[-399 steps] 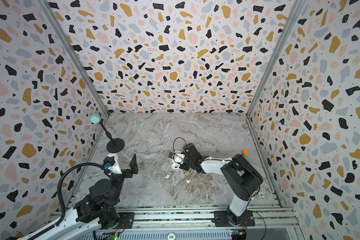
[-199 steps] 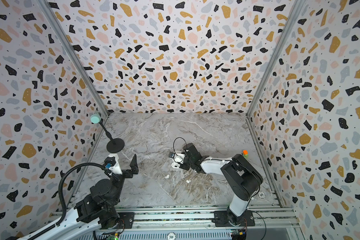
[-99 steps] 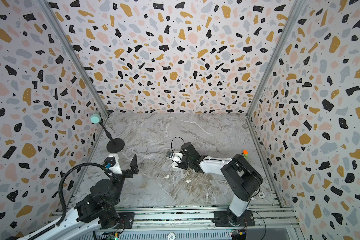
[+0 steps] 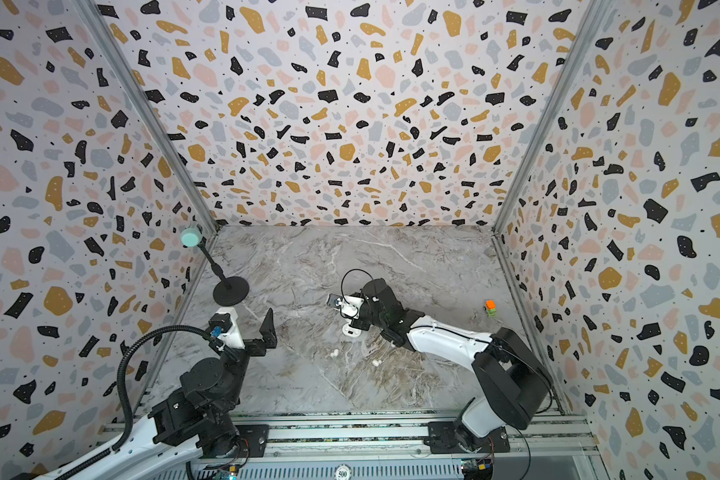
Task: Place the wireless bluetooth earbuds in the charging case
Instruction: 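Release the case lid and raise the right gripper while the left gripper advances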
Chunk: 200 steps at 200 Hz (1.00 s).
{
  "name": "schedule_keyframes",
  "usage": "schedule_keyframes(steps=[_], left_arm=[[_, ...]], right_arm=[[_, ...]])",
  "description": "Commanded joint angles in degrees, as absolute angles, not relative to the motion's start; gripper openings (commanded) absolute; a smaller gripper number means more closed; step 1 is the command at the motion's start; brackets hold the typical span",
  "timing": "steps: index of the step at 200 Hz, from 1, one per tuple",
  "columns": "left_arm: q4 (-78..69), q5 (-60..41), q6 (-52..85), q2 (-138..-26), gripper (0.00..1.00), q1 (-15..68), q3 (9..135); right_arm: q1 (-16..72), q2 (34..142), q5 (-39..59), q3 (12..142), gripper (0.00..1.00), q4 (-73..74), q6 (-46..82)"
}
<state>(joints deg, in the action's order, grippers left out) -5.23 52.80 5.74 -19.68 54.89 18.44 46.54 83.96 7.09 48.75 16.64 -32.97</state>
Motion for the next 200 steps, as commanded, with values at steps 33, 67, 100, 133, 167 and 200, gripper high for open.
schedule_keyframes(steps=[33, 67, 100, 133, 167, 200], left_arm=[[-5.6, 53.2, 9.2, -19.1, 1.00, 54.6, 19.8], [-1.4, 51.2, 13.2, -20.2, 1.00, 54.5, 23.7], [3.6, 44.4, 14.0, -24.4, 1.00, 54.5, 29.6], [6.8, 39.9, 16.7, -28.2, 1.00, 54.5, 33.2], [10.2, 37.0, 21.9, -31.8, 1.00, 54.4, 35.6], [9.6, 32.7, 26.0, -33.5, 1.00, 54.5, 34.7]], right_arm=[[52.0, 70.6, 3.3, 45.3, 0.99, 23.9, -23.0], [55.2, 61.7, -2.2, 41.1, 0.99, 26.6, -10.6], [55.5, 55.3, -11.3, 42.7, 0.99, 17.8, 11.2], [55.5, 51.2, -13.9, 47.6, 0.99, 5.0, 20.7], [55.5, 46.5, -16.6, 48.3, 0.99, 1.4, 25.1], [55.5, 41.0, -17.0, 47.6, 0.99, 0.7, 28.1]])
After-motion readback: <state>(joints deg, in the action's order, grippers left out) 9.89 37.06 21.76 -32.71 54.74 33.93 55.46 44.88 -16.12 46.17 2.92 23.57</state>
